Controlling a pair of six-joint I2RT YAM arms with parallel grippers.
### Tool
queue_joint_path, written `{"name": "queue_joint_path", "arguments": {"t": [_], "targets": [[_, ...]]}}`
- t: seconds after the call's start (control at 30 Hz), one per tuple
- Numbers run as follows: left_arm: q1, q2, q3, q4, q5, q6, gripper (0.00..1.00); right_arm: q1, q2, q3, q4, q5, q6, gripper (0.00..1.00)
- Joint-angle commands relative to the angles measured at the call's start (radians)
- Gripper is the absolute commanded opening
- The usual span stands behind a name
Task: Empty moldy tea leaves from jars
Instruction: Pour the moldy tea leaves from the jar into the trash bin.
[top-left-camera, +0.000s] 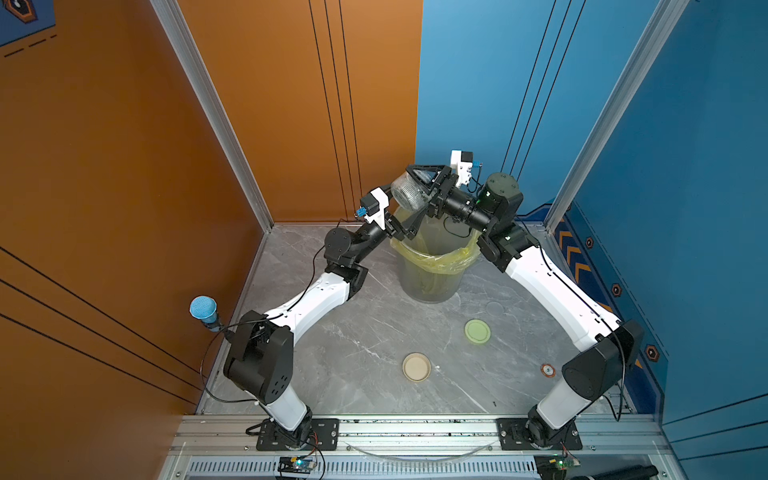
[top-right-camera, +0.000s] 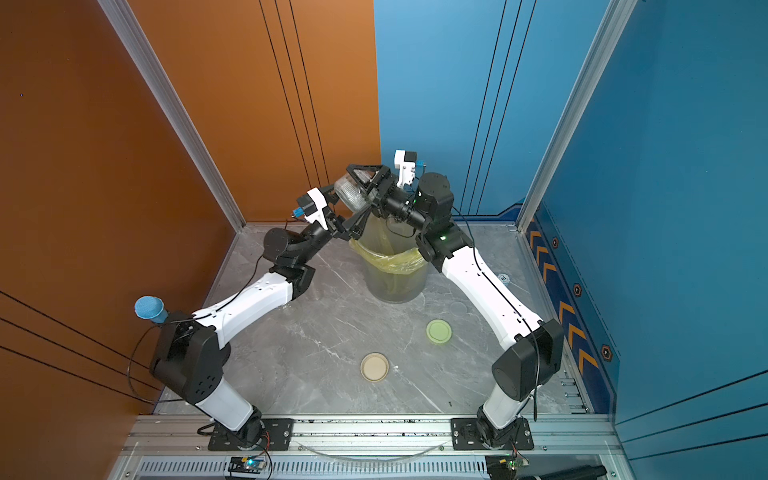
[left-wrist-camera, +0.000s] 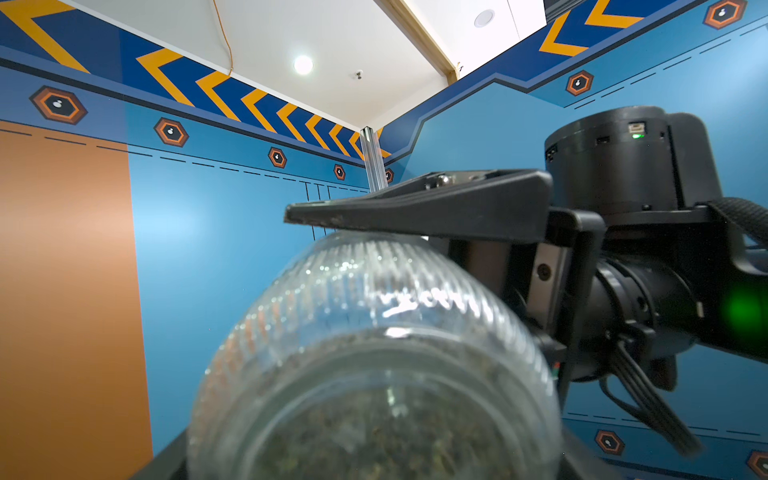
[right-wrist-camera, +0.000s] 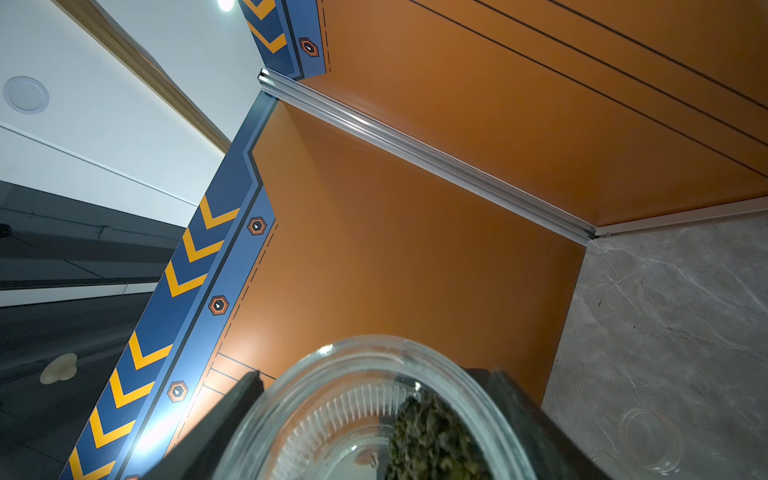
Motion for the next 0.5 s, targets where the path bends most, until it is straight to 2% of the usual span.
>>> {"name": "queue_joint_path", "arguments": {"t": [0.0, 0.03, 0.13, 0.47], "targets": [[0.003, 0.008, 0.033, 0.018, -0.012, -0.009, 0.83, 0.009, -0.015, -0.007, 0.071, -0.013, 0.011, 0.4], [0.004, 0.007, 0.036, 0.018, -0.011, -0.009, 0.85, 0.009, -0.015, -0.01, 0.07, -0.013, 0.012, 0.4], [0.001, 0.004, 0.041, 0.018, -0.011, -0.014, 0.99, 0.009, -0.014, -0.019, 0.075, -0.014, 0.012, 0.4], [0.001, -0.017, 0.037, -0.002, 0.025, -0.013, 0.98, 0.006, -0.014, -0.019, 0.074, -0.013, 0.012, 0.39]]}}
